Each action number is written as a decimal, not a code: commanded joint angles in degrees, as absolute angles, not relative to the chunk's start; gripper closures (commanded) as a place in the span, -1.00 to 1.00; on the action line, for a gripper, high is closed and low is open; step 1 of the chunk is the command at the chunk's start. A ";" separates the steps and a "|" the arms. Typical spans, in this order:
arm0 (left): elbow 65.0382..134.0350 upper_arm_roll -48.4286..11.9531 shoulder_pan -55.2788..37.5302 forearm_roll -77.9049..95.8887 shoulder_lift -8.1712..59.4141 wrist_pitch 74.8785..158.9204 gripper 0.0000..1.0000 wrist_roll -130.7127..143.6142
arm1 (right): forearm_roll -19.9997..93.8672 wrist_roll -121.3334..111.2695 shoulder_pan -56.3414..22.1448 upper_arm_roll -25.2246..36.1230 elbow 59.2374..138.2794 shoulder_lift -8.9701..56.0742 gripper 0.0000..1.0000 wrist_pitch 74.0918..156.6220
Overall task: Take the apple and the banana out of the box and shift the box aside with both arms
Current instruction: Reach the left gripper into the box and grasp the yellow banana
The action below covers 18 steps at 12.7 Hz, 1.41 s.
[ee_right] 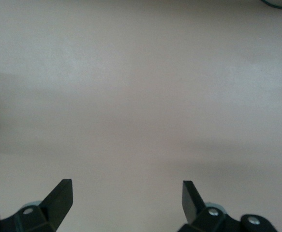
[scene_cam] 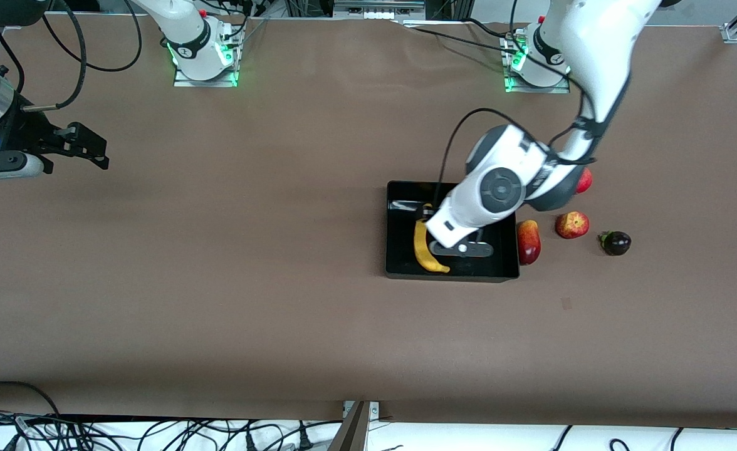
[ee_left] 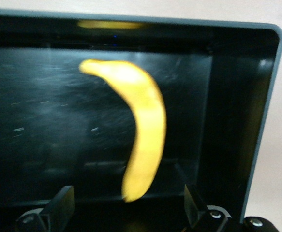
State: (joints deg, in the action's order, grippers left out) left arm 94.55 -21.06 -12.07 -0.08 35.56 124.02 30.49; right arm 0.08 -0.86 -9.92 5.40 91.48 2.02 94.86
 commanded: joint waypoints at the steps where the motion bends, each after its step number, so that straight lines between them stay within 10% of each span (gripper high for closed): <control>1: 94.92 -20.57 -13.70 -2.97 38.49 129.19 -1.00 31.47 | 0.09 -0.44 -10.02 5.36 90.35 2.46 -1.00 94.57; 7: 94.49 -20.39 -16.00 -10.28 43.05 130.51 -1.00 32.61 | 0.09 -0.35 -10.02 5.36 90.35 2.46 -1.00 94.57; 9: 95.01 -20.48 -15.91 -10.28 43.33 130.52 0.05 32.78 | 0.09 -0.35 -10.02 5.36 90.35 2.46 -1.00 94.57; 12: 94.75 -20.48 -16.35 -10.20 43.86 130.52 0.78 36.02 | 0.09 -0.44 -10.02 5.36 90.35 2.46 -1.00 94.57; 18: 90.02 -20.48 -14.50 -10.19 37.89 121.50 0.88 36.48 | 0.09 -0.44 -10.02 5.36 90.35 2.46 -1.00 94.57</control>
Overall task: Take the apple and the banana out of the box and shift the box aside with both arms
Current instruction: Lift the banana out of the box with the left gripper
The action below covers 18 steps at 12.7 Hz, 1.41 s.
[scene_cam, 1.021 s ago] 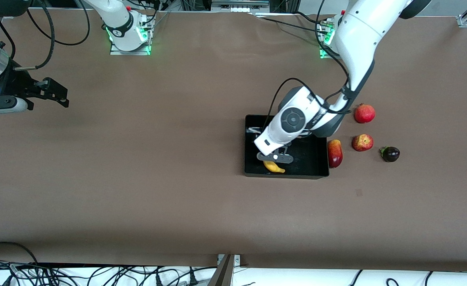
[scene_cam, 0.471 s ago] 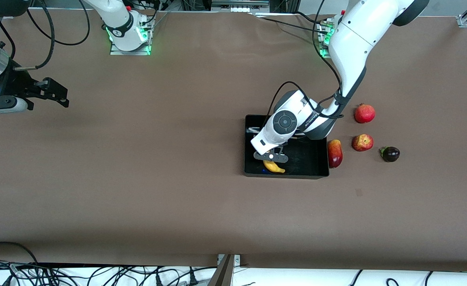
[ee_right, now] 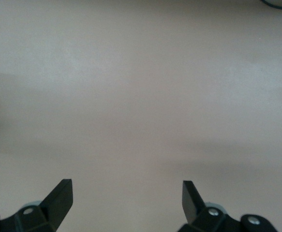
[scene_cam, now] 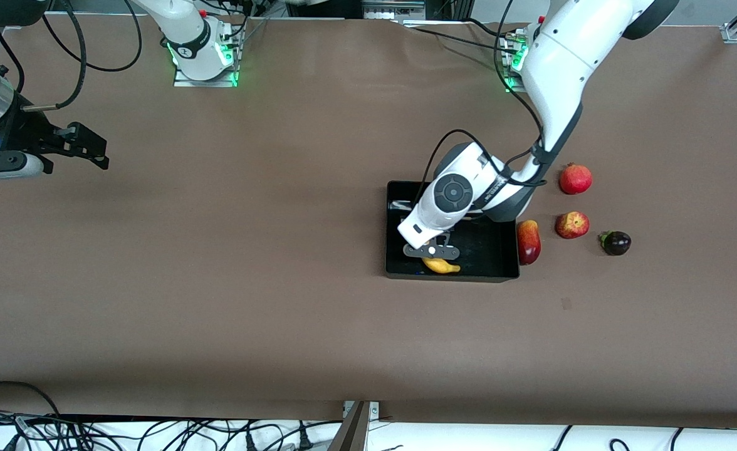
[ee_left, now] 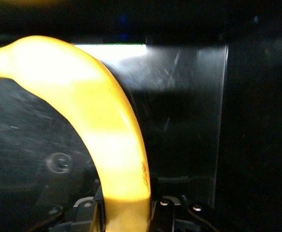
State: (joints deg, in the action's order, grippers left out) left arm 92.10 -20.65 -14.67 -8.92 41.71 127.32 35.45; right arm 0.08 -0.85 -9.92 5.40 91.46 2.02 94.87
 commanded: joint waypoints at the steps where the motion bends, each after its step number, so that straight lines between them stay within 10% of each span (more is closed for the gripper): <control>1: 87.48 -20.30 -14.24 -10.20 36.84 117.20 0.86 36.21 | 0.09 -0.44 -10.02 5.36 90.35 2.46 -1.00 94.57; 6: 78.75 -20.21 -3.29 -10.37 36.39 105.65 0.76 23.34 | 0.09 -0.44 -10.02 5.36 90.44 2.46 -1.00 94.57; 13: 82.34 -18.46 10.53 -21.18 44.81 116.42 0.65 6.07 | 0.61 -0.88 -10.37 5.27 90.44 2.90 -1.00 95.53; 14: 83.83 -18.37 11.59 -21.18 45.61 121.33 0.42 4.32 | 1.75 -1.14 -10.81 5.27 90.44 4.29 -1.00 96.76; 16: 84.90 -18.37 12.30 -21.18 46.05 123.75 -0.99 3.87 | 2.63 -1.14 -11.07 5.19 90.44 4.31 -1.00 97.21; 18: 84.47 -18.63 12.57 -21.18 45.09 123.49 -1.00 2.47 | 1.85 -1.23 -13.17 5.27 90.44 4.66 -1.00 97.47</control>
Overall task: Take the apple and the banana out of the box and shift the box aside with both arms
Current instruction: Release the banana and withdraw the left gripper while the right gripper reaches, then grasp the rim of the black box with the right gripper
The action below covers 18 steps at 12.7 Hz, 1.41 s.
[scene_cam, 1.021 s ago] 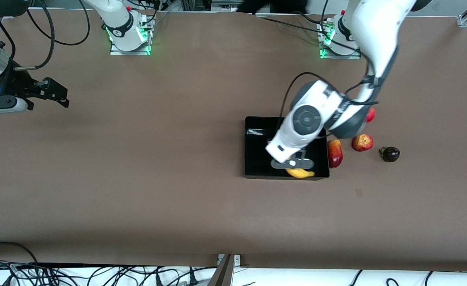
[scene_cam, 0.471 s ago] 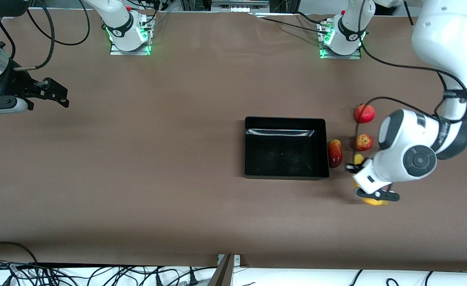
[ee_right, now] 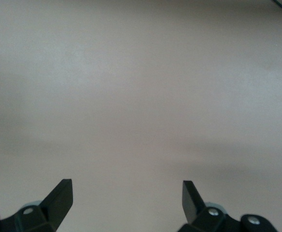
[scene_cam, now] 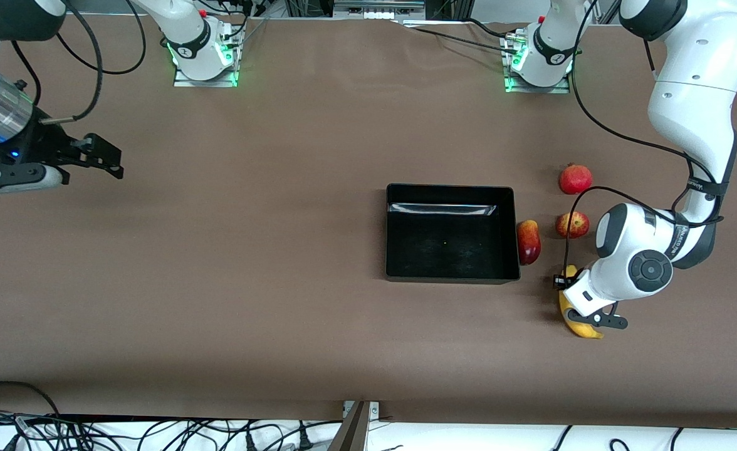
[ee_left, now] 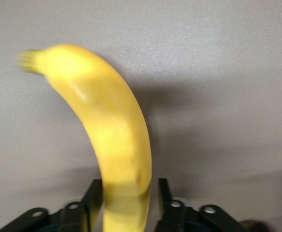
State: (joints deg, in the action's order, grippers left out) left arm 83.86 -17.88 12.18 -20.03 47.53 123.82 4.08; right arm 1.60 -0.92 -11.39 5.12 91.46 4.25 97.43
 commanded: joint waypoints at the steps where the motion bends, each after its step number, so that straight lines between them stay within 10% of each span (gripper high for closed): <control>1: 84.29 -19.07 12.57 -21.09 42.48 122.62 -1.00 1.59 | 1.76 -1.23 -14.23 5.27 90.44 4.57 -1.00 97.38; 9: 78.82 -19.71 10.91 -7.23 16.65 90.11 -1.00 1.58 | 4.38 11.55 -26.16 4.58 90.26 14.65 -1.00 102.27; 13: 94.35 -3.80 -0.07 -2.38 0.91 94.89 -1.00 1.59 | 5.10 30.19 -36.80 4.39 83.88 27.82 -1.00 113.80; 18: 99.14 -3.87 0.79 -2.64 -1.49 95.10 -1.00 2.37 | 5.89 43.23 -46.22 4.48 75.41 41.82 -1.00 127.32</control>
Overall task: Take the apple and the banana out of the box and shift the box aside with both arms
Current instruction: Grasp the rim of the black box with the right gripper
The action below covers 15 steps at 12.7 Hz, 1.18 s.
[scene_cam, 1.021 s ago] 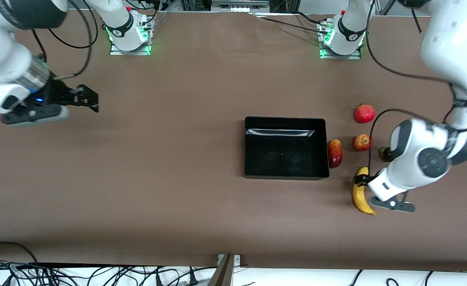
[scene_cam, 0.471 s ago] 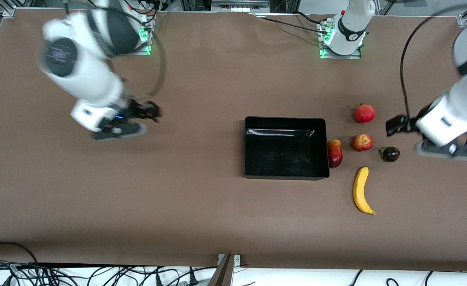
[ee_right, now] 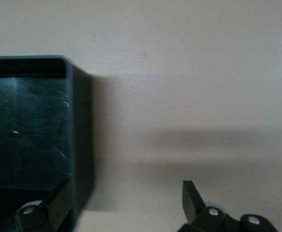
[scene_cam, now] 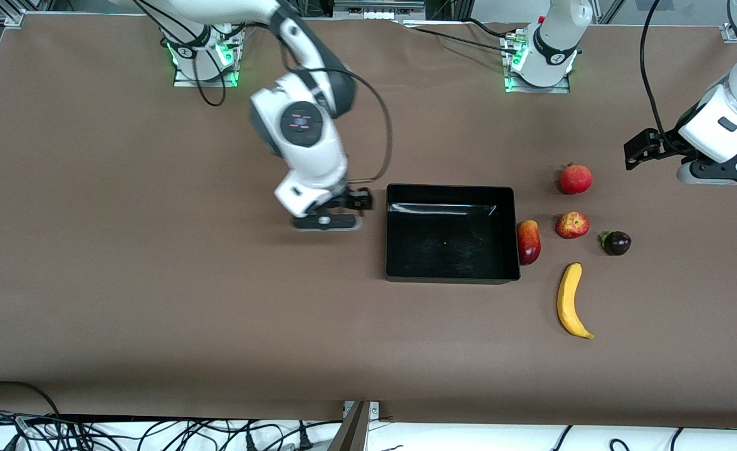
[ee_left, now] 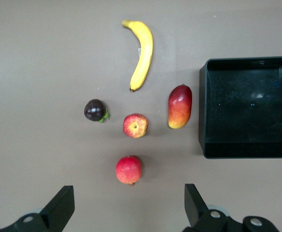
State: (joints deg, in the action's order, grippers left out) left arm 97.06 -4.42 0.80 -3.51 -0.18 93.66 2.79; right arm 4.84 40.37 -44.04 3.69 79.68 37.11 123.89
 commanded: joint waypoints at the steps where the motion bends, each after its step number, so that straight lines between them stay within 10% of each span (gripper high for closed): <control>1: 99.14 -3.95 0.79 -2.64 -1.41 95.10 -1.00 2.37 | 5.80 43.68 -47.10 4.48 75.41 43.49 -1.00 129.44; 7: 99.14 -3.69 1.14 -2.72 -1.41 95.10 -1.00 1.67 | 5.19 44.38 -50.36 4.83 75.41 49.74 -0.84 136.40; 11: 98.70 -3.60 2.64 -2.90 -1.06 96.50 -1.00 1.58 | 4.31 42.55 -50.10 5.01 75.41 50.54 0.99 136.76; 15: 97.74 -3.43 2.72 -2.81 0.70 98.09 -1.00 2.28 | 4.57 42.19 -49.22 5.10 75.41 49.31 1.00 134.57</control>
